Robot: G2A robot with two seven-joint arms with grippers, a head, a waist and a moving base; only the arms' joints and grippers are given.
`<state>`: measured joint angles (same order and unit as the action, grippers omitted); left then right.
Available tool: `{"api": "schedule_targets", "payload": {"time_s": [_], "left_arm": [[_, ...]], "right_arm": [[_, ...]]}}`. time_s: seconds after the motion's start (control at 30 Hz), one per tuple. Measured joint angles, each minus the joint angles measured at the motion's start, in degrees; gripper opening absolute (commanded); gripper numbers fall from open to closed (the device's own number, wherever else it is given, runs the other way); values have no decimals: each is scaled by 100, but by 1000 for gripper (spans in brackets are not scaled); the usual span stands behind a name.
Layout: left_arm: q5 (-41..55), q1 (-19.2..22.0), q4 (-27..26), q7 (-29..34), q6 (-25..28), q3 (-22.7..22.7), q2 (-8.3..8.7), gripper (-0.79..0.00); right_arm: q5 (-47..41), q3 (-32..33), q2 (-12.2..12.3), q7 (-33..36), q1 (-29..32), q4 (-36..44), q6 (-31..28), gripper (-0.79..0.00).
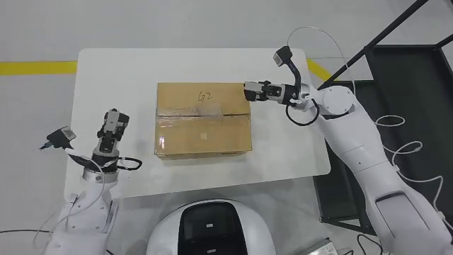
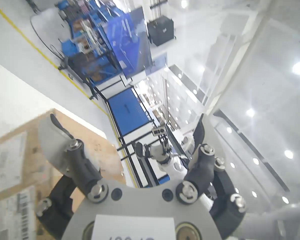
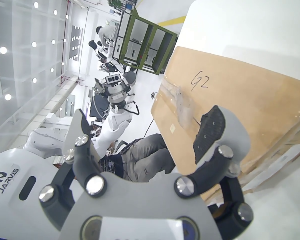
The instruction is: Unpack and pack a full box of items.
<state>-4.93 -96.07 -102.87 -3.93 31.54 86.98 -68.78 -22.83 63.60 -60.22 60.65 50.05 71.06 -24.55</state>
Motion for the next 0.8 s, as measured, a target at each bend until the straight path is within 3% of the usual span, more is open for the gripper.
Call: {"api": "schedule_targets", "payload": {"time_s": [0.33,0.47,0.8], "left_arm": [[416,-87,613,-382,-103,654,-11,0],[434,-83,662,-388,-94,683,-13,0],[432,-83,659,-387,-95,681,-13,0]], "right_arm": [[-3,-811,-270,270,-663,72,382,0],[-151,-1070,-375,448,-904,-63,548,0],[-146,-1072,-375,455,-910,-72,552,0]]}}
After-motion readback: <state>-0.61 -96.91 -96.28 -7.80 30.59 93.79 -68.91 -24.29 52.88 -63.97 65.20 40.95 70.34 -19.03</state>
